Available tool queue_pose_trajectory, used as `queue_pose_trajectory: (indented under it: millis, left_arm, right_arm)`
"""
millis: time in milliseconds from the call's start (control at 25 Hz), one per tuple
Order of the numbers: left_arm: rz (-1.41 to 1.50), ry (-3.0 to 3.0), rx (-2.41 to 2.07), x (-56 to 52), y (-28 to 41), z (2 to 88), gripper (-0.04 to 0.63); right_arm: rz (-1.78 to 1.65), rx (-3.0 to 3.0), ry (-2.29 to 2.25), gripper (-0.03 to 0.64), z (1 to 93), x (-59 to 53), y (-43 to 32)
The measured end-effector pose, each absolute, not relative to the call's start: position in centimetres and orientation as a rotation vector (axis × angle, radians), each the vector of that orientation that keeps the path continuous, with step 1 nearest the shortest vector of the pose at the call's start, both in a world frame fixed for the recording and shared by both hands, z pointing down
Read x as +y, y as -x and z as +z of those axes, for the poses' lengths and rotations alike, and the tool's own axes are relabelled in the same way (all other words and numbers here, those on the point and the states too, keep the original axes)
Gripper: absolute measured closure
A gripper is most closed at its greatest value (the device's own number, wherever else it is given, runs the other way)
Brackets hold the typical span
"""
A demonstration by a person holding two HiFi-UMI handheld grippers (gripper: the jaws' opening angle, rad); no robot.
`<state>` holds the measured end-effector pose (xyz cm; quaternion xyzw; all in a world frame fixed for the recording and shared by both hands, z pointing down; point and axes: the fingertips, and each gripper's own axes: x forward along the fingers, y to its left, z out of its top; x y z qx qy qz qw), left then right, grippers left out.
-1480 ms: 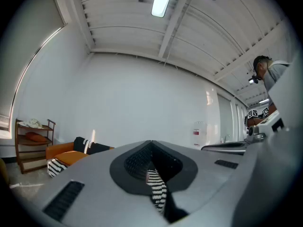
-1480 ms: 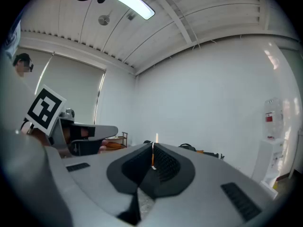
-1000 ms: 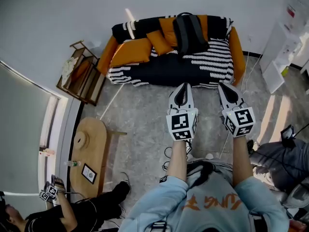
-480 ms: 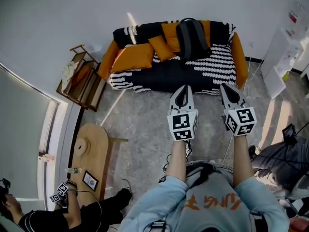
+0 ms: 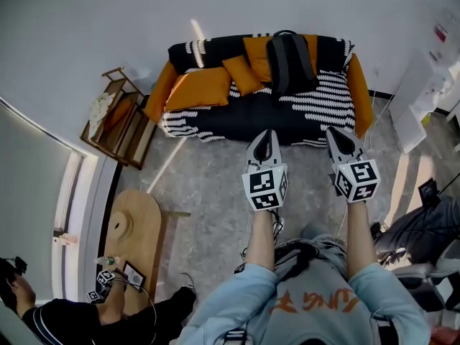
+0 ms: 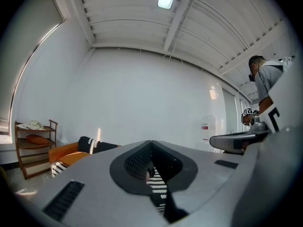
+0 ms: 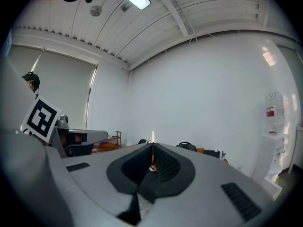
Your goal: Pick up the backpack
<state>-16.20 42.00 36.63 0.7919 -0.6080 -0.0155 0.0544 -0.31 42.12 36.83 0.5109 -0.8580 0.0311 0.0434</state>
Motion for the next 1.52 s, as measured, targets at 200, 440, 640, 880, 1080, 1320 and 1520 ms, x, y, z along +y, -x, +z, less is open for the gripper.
queue_pose_trajectory:
  millis: [200, 440, 640, 880, 1080, 1320, 1520]
  left_arm:
    - [-0.072, -2.399, -1.861, 40.0, 16.7, 36.2, 0.574]
    - [-0.032, -2.377, -1.900, 35.9, 17.1, 37.6, 0.574]
    - [-0.028, -2.319, -1.938, 29.3, 16.8, 37.6, 0.574]
    - [0.087, -2.261, -1.885, 20.6, 12.8, 40.5, 0.574]
    - [0.164, -2.217, -1.852, 12.9, 9.4, 43.3, 0.574]
    - [0.220, -2.222, -1.811, 5.3, 4.8, 44.7, 0.574]
    - [0.278, -2.263, -1.800, 1.3, 2.1, 44.3, 0.574]
  right_arm:
    - [0.071, -2.653, -1.549, 0.588, 36.0, 39.9, 0.7]
    - [0.114, -2.695, -1.501, 0.588, 37.8, 34.9, 0.9]
    - [0.139, -2.734, -1.442, 0.588, 37.9, 27.7, 0.6]
    - [0.286, -2.698, -1.430, 0.588, 40.2, 18.2, -2.9]
    - [0.388, -2.667, -1.429, 0.588, 43.2, 10.4, -6.6]
    - [0.486, -2.663, -1.490, 0.588, 44.7, 2.6, -12.0]
    - [0.526, -2.683, -1.494, 0.588, 45.2, -1.1, -14.0]
